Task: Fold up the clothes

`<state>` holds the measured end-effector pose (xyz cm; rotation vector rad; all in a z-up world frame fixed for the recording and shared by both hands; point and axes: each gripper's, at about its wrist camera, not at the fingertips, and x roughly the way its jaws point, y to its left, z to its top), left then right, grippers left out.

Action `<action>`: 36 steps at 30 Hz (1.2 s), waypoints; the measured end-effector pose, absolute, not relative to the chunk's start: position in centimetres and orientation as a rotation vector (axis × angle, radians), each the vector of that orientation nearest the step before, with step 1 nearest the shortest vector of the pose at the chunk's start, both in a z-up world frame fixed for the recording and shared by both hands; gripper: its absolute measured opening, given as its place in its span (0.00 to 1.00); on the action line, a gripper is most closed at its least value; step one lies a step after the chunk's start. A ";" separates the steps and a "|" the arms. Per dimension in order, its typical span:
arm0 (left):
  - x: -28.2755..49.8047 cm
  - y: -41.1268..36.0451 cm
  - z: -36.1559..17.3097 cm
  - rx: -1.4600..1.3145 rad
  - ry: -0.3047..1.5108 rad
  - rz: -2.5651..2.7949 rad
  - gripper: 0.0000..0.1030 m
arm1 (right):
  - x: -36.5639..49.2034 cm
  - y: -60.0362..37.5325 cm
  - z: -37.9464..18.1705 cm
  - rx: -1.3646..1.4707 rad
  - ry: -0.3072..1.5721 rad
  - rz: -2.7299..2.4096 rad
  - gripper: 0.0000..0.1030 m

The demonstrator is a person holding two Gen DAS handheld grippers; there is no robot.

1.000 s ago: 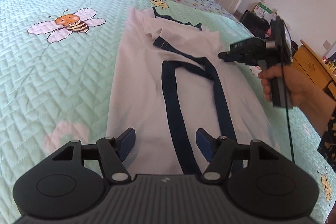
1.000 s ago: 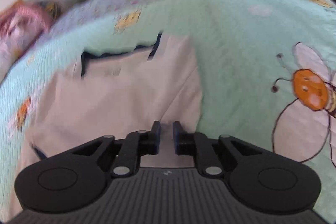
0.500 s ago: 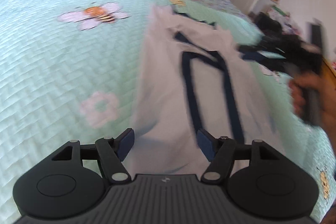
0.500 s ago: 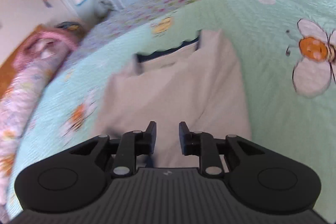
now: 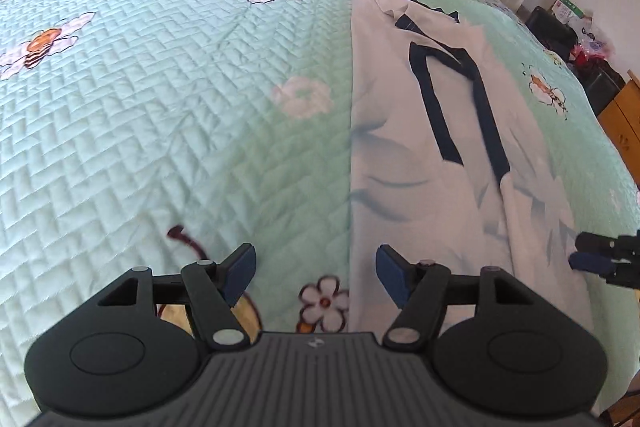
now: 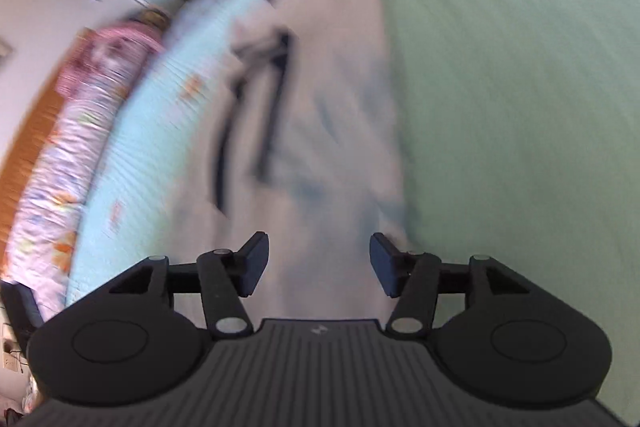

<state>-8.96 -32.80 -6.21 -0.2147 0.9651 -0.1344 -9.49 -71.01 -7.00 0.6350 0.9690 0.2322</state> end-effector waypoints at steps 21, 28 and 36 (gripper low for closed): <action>-16.8 -35.2 -5.7 -0.009 0.978 -0.218 0.68 | -25.3 -68.4 -5.1 0.315 0.879 0.196 0.57; -19.6 -37.9 -3.9 0.078 0.897 -0.355 0.68 | -27.3 -63.8 -4.7 -0.037 0.837 0.272 0.56; -16.9 -41.1 -3.6 -0.152 0.951 -0.475 0.68 | -28.3 -63.4 -5.8 -0.157 0.835 0.189 0.56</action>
